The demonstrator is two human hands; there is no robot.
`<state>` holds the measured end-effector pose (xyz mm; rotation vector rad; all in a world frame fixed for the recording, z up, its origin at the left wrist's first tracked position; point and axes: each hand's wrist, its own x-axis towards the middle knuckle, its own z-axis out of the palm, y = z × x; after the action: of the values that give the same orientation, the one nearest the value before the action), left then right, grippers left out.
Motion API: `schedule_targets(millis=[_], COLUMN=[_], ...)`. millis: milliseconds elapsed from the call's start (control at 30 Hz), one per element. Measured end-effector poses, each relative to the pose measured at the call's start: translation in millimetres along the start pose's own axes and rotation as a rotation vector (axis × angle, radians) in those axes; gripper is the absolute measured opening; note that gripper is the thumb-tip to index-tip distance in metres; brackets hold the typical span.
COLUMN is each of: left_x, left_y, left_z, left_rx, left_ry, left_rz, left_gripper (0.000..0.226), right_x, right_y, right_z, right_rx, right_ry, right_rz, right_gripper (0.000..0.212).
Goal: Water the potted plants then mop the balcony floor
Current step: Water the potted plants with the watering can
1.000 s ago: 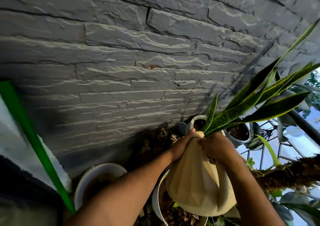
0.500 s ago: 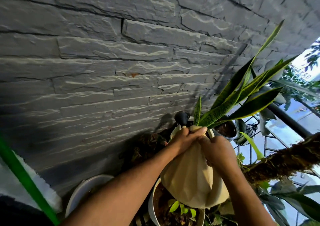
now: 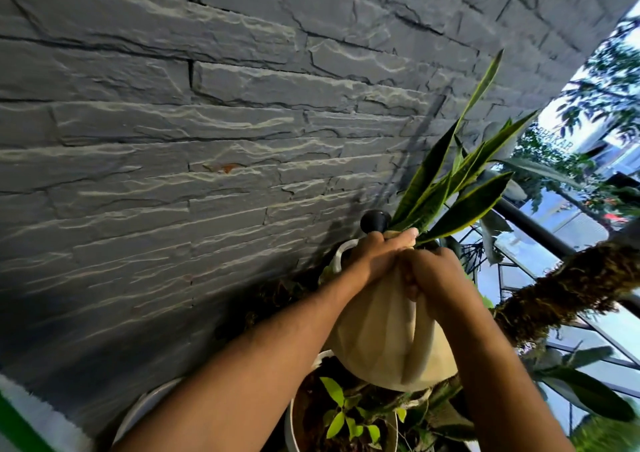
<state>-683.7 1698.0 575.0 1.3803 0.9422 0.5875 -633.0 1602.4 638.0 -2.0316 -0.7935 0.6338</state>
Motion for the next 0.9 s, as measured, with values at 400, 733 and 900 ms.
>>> schedule_targets(millis=[400,733,900], left_x=[40.8,72.7,84.1], left_y=[32.6,38.4,36.3], left_z=[-14.1,-23.0,-31.2], left_rx=[0.02,0.184,0.096], left_ry=[-0.121,-0.287,-0.388], left_rz=[-0.09,-0.062,-0.19], left_gripper=[0.088,0.027,0.031], right_x=[38.8,57.0,74.2], right_y=[-37.1,-56.3,-61.4], right_z=[5.9,19.5,19.8], right_rx=[0.363,0.802,0.978], right_ry=[-0.065,-0.205,-0.219], right_rz=[0.179,0.342,0.45], right_gripper=[0.026,0.033,0.033])
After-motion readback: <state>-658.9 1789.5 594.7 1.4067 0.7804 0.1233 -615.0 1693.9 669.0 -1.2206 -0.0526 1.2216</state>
